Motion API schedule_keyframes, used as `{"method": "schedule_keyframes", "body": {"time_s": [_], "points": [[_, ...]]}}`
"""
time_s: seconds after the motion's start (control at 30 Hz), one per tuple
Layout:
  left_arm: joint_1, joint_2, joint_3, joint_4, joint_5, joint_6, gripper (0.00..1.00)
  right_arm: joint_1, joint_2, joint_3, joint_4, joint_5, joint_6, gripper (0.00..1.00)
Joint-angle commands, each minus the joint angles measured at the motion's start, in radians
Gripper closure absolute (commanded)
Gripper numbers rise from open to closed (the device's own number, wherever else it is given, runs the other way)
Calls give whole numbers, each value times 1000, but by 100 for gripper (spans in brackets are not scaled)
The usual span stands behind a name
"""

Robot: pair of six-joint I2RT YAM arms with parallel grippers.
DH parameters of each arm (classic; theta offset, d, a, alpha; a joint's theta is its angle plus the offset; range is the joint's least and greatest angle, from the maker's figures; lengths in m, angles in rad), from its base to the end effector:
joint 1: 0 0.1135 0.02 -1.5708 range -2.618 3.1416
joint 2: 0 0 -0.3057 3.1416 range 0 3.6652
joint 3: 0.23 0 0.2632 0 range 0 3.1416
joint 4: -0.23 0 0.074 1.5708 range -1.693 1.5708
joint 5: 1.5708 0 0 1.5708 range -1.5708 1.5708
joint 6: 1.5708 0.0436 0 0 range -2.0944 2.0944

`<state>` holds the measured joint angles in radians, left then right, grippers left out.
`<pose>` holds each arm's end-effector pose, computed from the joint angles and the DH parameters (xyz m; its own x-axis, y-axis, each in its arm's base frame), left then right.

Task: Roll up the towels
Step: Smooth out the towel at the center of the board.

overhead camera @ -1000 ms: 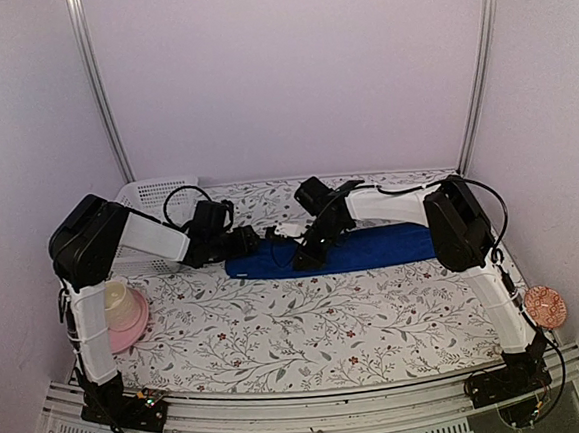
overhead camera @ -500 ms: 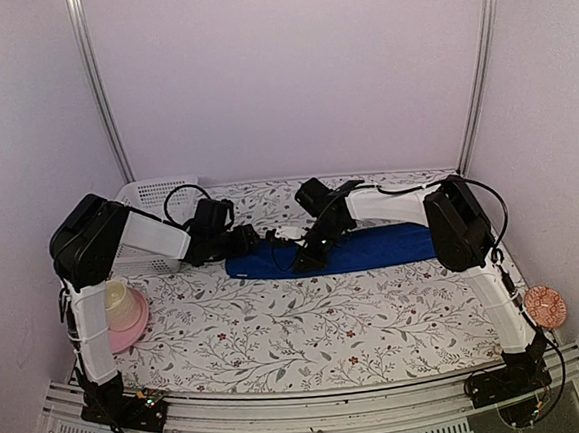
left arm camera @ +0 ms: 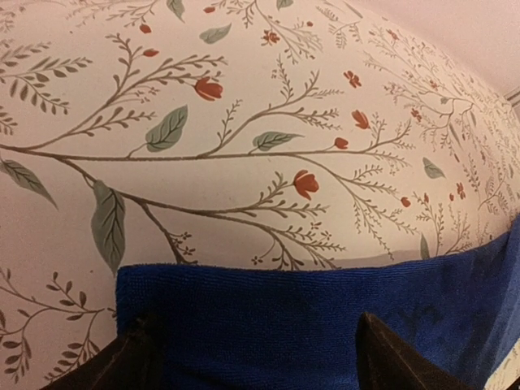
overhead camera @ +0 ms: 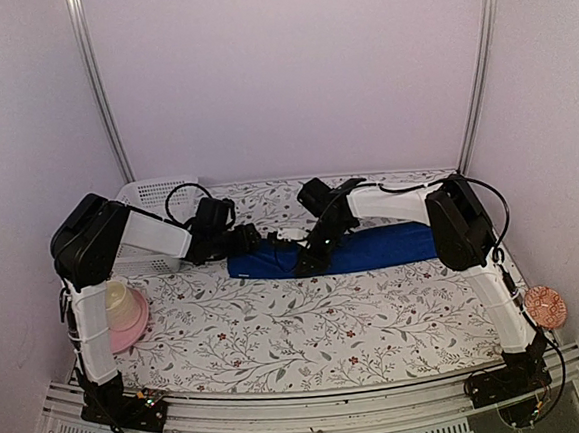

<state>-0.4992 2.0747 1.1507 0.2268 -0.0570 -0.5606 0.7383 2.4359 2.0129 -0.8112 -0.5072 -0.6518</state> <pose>0.4051 -0.2180 0.1374 -0.7112 -0.2168 -0.6687 0.0726 0.9235 -0.3766 0.3911 0.3845 0.1555 -0.1261 -0.8317 -0.5407 -0.9855 0.0428 0.1641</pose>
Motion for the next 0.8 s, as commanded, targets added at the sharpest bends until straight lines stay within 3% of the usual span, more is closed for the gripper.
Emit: {"method": "schedule_keyframes", "body": {"time_s": [0.0, 0.03, 0.07, 0.23, 0.37, 0.5, 0.6, 0.77], "points": [[7, 22, 9, -50, -24, 11, 16, -2, -14, 20, -32, 10, -10, 84], [7, 17, 6, -51, -25, 12, 15, -1, -12, 20, -29, 21, -5, 71], [7, 11, 3, -53, -26, 13, 14, -1, -14, 21, -27, 29, -2, 64], [7, -68, -30, -54, -34, 17, 8, -5, -66, 21, -31, 68, 1, 43], [7, -179, -63, -56, -36, 23, 3, -37, -151, 9, -32, 72, -6, 39], [0, -262, -101, -58, -5, 16, 3, -109, -181, 6, 5, 54, 38, 43], [-20, -287, -136, -62, 32, -6, 3, -133, -160, 6, 81, 179, 124, 45], [-61, -295, -229, -22, 69, -59, 5, -134, -98, 51, 125, 314, 183, 29]]}}
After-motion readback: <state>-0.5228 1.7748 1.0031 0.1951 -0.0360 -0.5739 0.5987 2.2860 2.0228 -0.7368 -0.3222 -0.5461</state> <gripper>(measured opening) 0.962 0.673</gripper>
